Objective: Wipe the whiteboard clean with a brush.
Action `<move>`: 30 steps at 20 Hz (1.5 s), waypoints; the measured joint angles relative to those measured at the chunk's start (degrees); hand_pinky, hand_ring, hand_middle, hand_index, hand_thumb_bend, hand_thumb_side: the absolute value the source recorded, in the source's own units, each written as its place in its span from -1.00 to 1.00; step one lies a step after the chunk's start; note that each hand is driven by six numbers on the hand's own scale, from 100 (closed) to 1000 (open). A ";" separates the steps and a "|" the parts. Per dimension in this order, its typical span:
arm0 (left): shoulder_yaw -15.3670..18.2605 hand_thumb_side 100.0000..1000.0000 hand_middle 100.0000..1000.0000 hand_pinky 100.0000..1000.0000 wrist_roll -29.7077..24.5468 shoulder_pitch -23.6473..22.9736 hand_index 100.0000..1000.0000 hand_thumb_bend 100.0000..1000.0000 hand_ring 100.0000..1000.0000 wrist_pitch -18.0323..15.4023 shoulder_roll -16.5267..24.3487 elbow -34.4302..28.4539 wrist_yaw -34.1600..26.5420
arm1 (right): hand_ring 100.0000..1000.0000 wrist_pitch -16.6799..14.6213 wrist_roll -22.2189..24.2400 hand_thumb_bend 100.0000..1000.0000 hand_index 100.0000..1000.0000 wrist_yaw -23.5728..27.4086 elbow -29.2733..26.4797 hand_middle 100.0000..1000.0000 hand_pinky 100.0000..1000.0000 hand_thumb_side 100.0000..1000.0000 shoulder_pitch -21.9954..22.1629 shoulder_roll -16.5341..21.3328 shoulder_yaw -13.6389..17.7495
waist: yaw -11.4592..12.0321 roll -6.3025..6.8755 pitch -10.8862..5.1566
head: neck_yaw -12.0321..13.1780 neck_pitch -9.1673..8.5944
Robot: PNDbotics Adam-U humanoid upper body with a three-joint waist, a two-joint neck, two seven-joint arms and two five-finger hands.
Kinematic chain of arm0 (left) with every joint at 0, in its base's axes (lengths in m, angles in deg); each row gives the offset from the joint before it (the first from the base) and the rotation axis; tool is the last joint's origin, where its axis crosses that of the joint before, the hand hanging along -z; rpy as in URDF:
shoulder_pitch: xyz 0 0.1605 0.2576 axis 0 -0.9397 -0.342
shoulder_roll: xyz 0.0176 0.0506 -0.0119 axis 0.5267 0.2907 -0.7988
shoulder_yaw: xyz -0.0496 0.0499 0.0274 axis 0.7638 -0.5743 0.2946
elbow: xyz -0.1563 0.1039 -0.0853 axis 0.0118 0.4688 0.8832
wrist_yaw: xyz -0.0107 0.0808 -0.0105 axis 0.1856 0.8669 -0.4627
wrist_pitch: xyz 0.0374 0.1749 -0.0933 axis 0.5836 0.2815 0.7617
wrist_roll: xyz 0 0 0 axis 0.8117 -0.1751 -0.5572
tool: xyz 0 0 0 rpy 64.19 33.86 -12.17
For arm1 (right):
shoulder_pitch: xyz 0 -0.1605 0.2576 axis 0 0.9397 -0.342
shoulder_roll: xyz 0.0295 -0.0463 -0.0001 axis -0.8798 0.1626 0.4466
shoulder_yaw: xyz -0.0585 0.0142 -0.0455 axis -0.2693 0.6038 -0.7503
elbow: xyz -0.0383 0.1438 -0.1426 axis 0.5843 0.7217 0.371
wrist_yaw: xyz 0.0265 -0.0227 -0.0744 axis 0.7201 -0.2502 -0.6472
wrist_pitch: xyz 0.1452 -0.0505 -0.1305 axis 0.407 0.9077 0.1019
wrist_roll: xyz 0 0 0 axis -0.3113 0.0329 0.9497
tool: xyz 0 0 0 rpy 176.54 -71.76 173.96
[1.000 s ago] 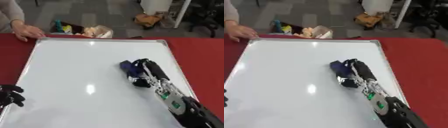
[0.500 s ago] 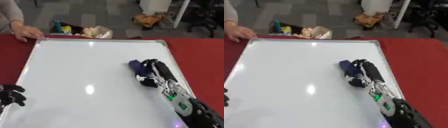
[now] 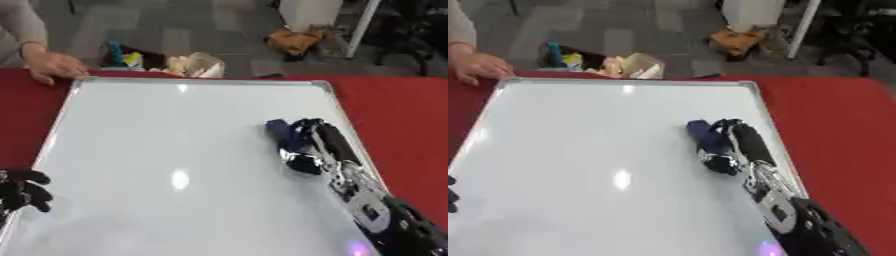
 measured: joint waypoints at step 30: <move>-0.02 0.86 0.09 -0.13 -0.19 0.00 0.27 0.25 -0.03 0.02 -0.02 0.00 -0.16 | 0.10 -3.00 4.43 -1.00 0.34 -2.42 2.08 -0.02 0.17 -0.41 -3.49 0.48 -3.00 | 0.19 -0.06 -0.25 | -0.97 0.00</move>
